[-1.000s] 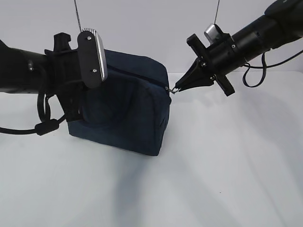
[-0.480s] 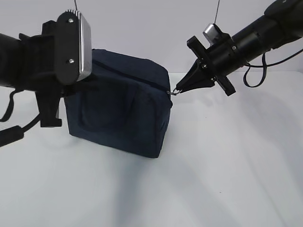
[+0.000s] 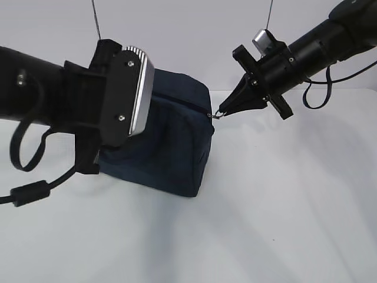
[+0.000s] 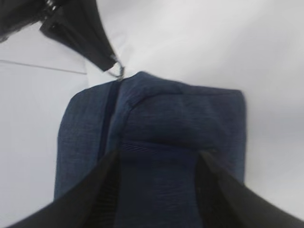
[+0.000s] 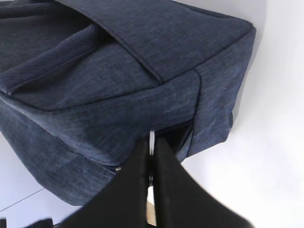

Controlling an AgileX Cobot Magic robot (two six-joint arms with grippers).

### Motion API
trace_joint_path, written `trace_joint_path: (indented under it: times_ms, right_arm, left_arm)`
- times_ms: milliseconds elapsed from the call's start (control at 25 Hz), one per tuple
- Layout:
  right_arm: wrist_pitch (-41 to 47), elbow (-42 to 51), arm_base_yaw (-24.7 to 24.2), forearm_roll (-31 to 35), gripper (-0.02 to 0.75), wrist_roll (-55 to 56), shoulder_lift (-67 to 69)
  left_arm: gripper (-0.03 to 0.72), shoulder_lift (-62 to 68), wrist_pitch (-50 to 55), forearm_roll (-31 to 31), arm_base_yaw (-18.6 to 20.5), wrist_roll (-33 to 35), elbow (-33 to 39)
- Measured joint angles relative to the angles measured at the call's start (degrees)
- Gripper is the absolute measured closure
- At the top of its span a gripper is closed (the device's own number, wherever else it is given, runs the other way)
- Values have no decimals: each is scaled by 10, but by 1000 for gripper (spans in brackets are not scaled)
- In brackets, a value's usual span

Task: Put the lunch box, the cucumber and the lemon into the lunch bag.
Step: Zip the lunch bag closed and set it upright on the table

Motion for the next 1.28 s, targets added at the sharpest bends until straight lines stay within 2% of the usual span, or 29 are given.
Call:
trace_joint_path:
  times_ms: [520, 720, 920, 1120, 1200, 1280]
  right_arm:
    - [0, 0, 0, 0, 730, -1, 0]
    - [0, 0, 0, 0, 730, -1, 0]
    - [0, 0, 0, 0, 730, -2, 0]
    - [0, 0, 0, 0, 730, -2, 0]
    - [0, 0, 0, 0, 730, -2, 0]
    - [0, 0, 0, 0, 730, -2, 0]
  left_arm:
    - [309, 69, -122, 59, 0, 5, -7]
    - [309, 91, -117, 60, 0, 5, -45]
    - [316, 116, -64, 49, 0, 5, -89]
    - [393, 133, -28, 46, 0, 5, -103]
    - [452, 137, -26, 46, 0, 5, -103]
    - [555, 140, -33, 45, 0, 5, -105]
